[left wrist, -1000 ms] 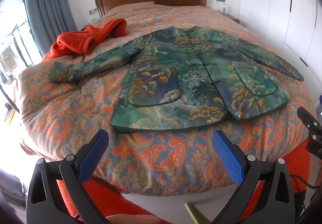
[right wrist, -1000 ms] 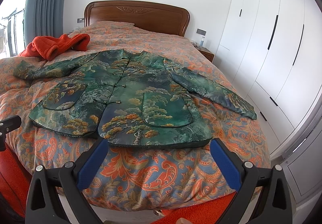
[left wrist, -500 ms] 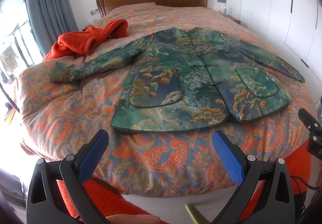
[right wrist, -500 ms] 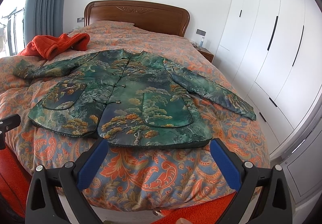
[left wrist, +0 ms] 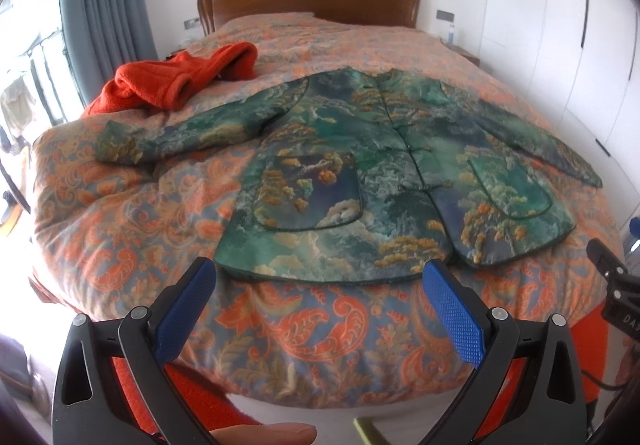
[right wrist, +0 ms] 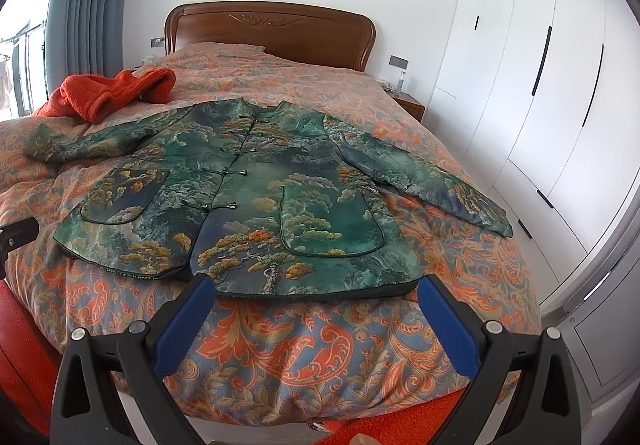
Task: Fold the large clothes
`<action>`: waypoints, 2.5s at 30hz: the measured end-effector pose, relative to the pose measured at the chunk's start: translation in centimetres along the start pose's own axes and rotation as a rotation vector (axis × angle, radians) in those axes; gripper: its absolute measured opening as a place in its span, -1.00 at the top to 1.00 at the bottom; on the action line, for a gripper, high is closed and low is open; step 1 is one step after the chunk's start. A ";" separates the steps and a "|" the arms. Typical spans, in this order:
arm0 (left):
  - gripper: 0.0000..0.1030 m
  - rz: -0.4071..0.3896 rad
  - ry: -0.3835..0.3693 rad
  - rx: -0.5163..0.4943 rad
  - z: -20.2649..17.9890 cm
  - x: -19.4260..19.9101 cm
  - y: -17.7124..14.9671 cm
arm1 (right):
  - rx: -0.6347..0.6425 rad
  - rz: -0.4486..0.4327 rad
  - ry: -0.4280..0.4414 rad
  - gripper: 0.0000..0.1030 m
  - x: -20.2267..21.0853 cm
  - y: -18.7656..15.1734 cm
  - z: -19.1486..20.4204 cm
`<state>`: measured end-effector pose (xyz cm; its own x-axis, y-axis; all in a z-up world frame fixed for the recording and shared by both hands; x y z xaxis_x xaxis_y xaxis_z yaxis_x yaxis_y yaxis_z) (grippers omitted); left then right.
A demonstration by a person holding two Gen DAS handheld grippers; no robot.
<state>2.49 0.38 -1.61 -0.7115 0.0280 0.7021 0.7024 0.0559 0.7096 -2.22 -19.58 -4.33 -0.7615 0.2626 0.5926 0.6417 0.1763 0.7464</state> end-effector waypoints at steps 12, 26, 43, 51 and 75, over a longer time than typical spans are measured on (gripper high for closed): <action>-0.99 0.018 -0.025 0.022 -0.1 -0.9 0.6 | -0.042 -0.087 -0.064 -1.00 -0.4 2.0 -3.9; -1.00 0.037 -0.057 0.086 0.7 -0.9 0.7 | -0.143 -0.119 0.148 -1.00 -7.3 5.2 -14.9; -0.99 0.073 0.013 0.088 1.1 -2.3 0.4 | -1.362 -0.034 0.169 -0.51 -29.7 -7.6 -39.3; -0.99 0.116 0.031 0.072 0.5 -3.7 -0.2 | -1.182 -0.026 -0.010 0.79 -29.8 -2.6 -39.6; -0.99 0.130 0.068 0.058 1.1 -6.6 0.4 | -0.192 0.161 0.346 0.16 -31.2 14.8 2.3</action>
<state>7.42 1.31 -6.06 -0.6102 -0.0286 0.7917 0.7849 0.1137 0.6090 31.26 -23.02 -12.43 -0.6594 -0.0674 0.7488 0.7514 -0.0290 0.6592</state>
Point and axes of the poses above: each gripper's, at about its wrist camera, not at the fingertips, and x roughly against the way its jaws point, z to its left, y to its top, the point moved 2 cm from there along -x, roughly the way its jaws point, and after that the axes turned 6 degrees about x, right-handed, at the moved point
